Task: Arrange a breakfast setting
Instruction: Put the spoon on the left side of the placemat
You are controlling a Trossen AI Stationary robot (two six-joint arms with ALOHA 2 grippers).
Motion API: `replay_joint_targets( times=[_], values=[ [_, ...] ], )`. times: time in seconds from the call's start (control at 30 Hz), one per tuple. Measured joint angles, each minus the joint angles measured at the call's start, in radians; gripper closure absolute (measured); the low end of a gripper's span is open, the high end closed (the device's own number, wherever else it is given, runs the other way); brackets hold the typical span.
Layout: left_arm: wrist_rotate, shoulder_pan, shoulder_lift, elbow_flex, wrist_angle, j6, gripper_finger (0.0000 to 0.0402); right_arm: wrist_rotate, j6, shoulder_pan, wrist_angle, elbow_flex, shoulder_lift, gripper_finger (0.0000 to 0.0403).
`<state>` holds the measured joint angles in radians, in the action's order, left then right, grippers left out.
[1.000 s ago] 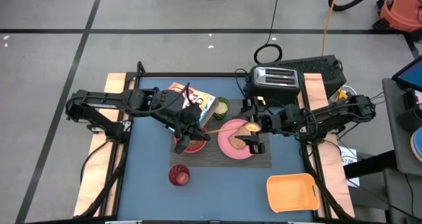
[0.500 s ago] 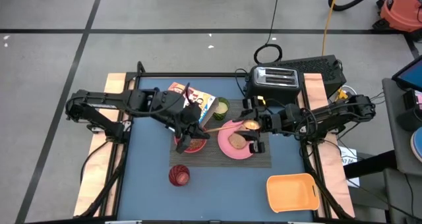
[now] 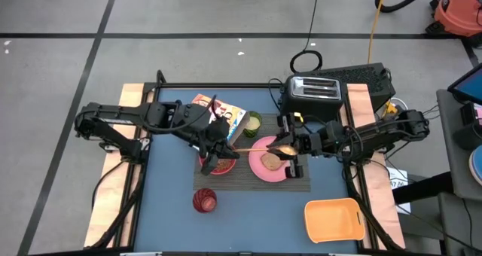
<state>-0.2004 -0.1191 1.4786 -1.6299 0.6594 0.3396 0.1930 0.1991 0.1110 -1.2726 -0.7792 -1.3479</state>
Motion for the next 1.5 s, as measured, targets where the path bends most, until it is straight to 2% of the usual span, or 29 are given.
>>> replay_joint_targets(
  times=[0.23,0.43,0.63,0.8,0.93,1.03,1.17,1.5],
  values=[
    [0.008,0.001,0.0,0.0,0.003,0.007,0.0376,-0.014,-0.019,-0.001,0.006,0.0,0.0,0.0386],
    [0.009,0.002,0.001,0.0,0.008,0.002,0.0373,-0.084,-0.068,0.0,0.024,0.0,0.001,0.0386],
    [0.008,0.002,0.001,0.0,0.008,0.012,0.0369,-0.097,-0.132,0.0,0.043,0.0,0.001,0.0386],
    [0.044,0.001,0.001,0.0,0.045,0.035,0.0323,-0.157,-0.167,0.0,0.08,0.0,0.001,0.0386],
    [0.09,0.001,0.001,0.0,0.066,0.001,0.027,-0.187,-0.194,0.0,0.13,0.0,0.001,0.0386],
    [0.131,0.001,0.001,0.0,0.072,-0.028,0.0245,-0.235,-0.24,-0.001,0.187,0.0,0.003,0.0386],
    [0.171,-0.001,0.0,0.0,0.066,-0.04,0.0234,-0.29,-0.282,-0.002,0.293,0.0,0.008,0.0386],
    [0.206,0.0,0.066,-0.001,0.079,-0.085,0.0234,-0.272,-0.403,-0.047,0.41,0.0,0.009,0.0383]
  ],
)
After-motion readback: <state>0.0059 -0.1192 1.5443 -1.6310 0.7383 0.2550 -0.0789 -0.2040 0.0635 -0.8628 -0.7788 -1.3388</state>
